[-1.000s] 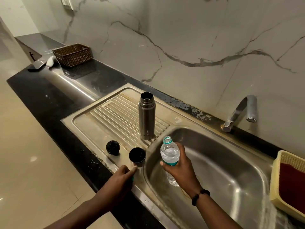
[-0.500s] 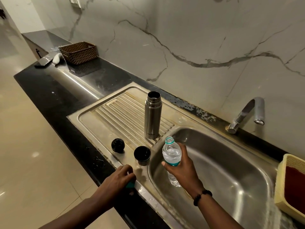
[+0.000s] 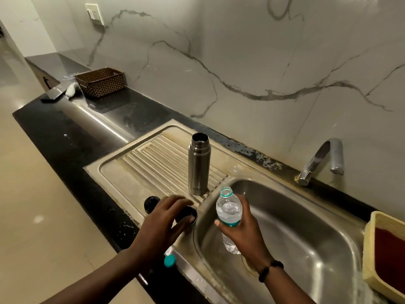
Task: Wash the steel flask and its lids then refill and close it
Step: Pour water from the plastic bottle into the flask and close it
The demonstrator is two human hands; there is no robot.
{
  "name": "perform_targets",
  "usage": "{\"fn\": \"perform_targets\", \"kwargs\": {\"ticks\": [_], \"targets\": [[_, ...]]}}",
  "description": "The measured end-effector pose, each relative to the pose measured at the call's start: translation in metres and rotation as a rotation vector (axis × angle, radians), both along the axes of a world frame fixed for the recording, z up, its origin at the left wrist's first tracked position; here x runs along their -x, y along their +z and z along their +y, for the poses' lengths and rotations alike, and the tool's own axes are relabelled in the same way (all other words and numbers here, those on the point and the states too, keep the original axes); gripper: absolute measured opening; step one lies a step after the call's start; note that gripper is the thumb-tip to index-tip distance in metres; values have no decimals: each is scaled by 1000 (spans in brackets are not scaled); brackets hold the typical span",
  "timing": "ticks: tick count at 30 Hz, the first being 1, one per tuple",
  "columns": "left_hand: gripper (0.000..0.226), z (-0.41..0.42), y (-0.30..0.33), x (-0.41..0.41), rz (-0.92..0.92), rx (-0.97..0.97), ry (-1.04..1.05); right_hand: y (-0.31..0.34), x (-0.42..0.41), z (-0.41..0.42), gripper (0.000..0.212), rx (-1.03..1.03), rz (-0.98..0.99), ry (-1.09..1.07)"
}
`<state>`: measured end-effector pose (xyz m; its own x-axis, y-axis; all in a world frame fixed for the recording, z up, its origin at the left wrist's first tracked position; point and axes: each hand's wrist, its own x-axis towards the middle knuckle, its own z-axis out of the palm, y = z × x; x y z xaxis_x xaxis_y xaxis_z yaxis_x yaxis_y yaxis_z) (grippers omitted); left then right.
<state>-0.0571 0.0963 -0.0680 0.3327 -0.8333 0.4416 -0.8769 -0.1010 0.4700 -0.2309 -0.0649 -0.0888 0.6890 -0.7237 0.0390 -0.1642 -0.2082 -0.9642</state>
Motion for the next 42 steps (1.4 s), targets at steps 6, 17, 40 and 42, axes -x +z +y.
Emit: {"fn": "perform_targets", "kwargs": {"ticks": [6,17,40,42], "targets": [[97,-70,38,-23,279,189,200,15,0,-11,72,-8,-11,-57],[100,-147,27,-71,643,99,155,40,-8,-38,77,11,-19,-150],[78,-125,13,46,606,127,-110,97,75,-58,82,406,282,-89],[79,-123,8,53,584,113,-119,98,86,-58,87,557,414,-86]]}}
